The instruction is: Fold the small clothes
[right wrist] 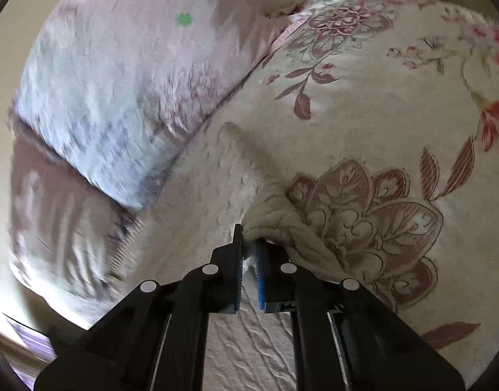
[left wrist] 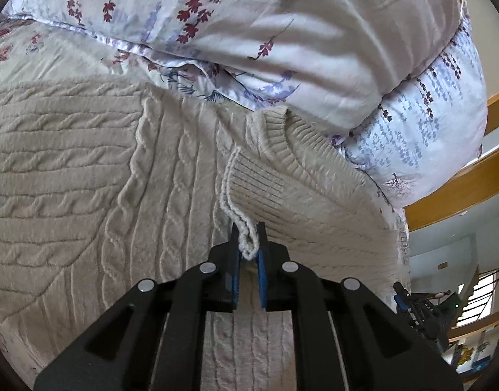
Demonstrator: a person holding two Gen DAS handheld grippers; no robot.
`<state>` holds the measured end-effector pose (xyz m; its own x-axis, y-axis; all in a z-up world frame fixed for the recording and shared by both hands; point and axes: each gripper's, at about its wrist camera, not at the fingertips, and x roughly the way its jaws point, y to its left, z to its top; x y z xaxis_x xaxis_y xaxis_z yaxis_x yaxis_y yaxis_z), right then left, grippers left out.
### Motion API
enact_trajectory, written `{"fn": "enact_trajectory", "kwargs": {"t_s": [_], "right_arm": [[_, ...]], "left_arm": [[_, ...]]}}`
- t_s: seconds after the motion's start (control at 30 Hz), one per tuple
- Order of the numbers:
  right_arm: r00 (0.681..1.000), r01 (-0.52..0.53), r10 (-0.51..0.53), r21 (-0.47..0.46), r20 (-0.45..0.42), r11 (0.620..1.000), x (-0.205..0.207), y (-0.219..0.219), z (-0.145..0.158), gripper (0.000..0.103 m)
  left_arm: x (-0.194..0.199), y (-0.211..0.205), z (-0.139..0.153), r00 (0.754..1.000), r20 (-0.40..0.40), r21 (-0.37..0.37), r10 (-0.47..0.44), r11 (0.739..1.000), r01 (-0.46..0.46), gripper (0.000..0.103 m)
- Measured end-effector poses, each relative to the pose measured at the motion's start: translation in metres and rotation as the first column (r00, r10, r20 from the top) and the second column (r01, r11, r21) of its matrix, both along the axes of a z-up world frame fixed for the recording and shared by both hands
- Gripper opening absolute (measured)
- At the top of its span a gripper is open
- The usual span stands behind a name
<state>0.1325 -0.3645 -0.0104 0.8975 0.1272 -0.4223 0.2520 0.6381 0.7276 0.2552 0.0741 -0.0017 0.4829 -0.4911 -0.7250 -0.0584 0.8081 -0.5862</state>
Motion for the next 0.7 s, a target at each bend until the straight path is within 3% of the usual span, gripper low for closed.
{"fn": "enact_trajectory", "kwargs": {"t_s": [0.03, 0.1, 0.17, 0.23, 0.27, 0.37, 0.47, 0.7], "right_arm": [[1.0, 0.002, -0.002, -0.014, -0.015, 1.0, 0.001, 0.002, -0.001, 0.008], [0.999, -0.001, 0.0, -0.027, -0.032, 1.0, -0.002, 0.006, -0.001, 0.013], [1.0, -0.002, 0.001, -0.051, -0.028, 0.999, -0.009, 0.011, 0.002, 0.031], [1.0, -0.009, 0.009, -0.082, -0.003, 0.997, -0.017, 0.017, 0.007, 0.053], [1.0, -0.016, 0.017, -0.103, 0.012, 0.995, -0.021, 0.021, 0.008, 0.056], [0.995, -0.071, 0.081, -0.171, 0.055, 0.983, -0.027, 0.038, 0.012, 0.059], [0.98, -0.155, 0.178, -0.217, 0.086, 0.964, -0.025, 0.058, 0.013, 0.059], [0.928, -0.318, 0.356, -0.27, 0.105, 0.909, -0.013, 0.095, 0.005, 0.06]], "left_arm": [[-0.002, 0.0, 0.002, 1.0, 0.003, 0.005, 0.001, 1.0, -0.001, 0.012], [-0.01, 0.006, 0.007, 1.0, 0.015, 0.006, 0.008, 1.0, -0.008, 0.024], [-0.022, 0.016, 0.014, 0.999, 0.041, -0.004, 0.008, 1.0, -0.008, 0.05], [-0.04, 0.034, 0.024, 0.997, 0.076, -0.024, 0.013, 1.0, -0.012, 0.063], [-0.053, 0.049, 0.029, 0.995, 0.096, -0.043, 0.022, 0.999, -0.018, 0.068], [-0.083, 0.09, 0.038, 0.987, 0.136, -0.057, 0.083, 0.995, -0.076, 0.071], [-0.116, 0.14, 0.04, 0.966, 0.159, -0.03, 0.205, 0.979, -0.202, 0.07], [-0.149, 0.23, 0.018, 0.891, 0.066, -0.081, 0.45, 0.892, -0.445, 0.063]]}}
